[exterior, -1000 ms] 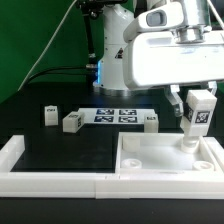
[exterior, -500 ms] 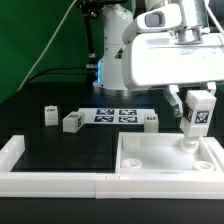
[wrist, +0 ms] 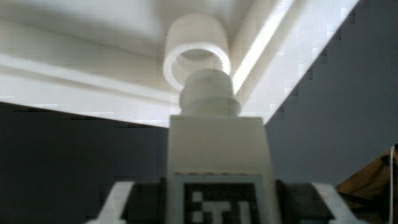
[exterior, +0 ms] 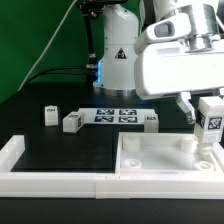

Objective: Assemble one leg

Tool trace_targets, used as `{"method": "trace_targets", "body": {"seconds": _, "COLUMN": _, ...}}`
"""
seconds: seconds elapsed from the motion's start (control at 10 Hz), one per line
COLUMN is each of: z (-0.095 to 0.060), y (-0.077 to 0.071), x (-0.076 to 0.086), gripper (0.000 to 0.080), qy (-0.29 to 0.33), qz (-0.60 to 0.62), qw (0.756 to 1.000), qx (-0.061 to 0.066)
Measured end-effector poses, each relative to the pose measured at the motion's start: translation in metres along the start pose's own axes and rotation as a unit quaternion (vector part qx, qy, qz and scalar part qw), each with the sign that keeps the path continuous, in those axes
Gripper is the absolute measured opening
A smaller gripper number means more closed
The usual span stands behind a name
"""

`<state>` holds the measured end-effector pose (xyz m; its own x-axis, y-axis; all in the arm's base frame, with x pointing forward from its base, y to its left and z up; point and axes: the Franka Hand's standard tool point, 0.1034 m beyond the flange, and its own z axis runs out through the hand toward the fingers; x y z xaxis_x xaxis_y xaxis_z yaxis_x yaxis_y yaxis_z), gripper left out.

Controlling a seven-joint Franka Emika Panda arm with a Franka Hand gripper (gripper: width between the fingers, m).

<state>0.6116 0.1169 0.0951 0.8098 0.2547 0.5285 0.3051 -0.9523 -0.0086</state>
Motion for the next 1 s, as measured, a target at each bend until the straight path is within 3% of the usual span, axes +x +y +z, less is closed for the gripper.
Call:
{"method": "trace_targets", "body": {"seconds": 0.6, "z": 0.008, "y": 0.0, "x": -0.011, "gripper": 0.029, "qy": -0.009, "qz": -0.002, "qw": 1.0, "qx": 0.002}}
{"method": "trace_targets", "body": {"seconds": 1.0, "z": 0.017, "y": 0.006, "x": -0.008, "gripper": 0.029, "qy": -0.008, "qz": -0.003, "qw": 1.0, "qx": 0.001}}
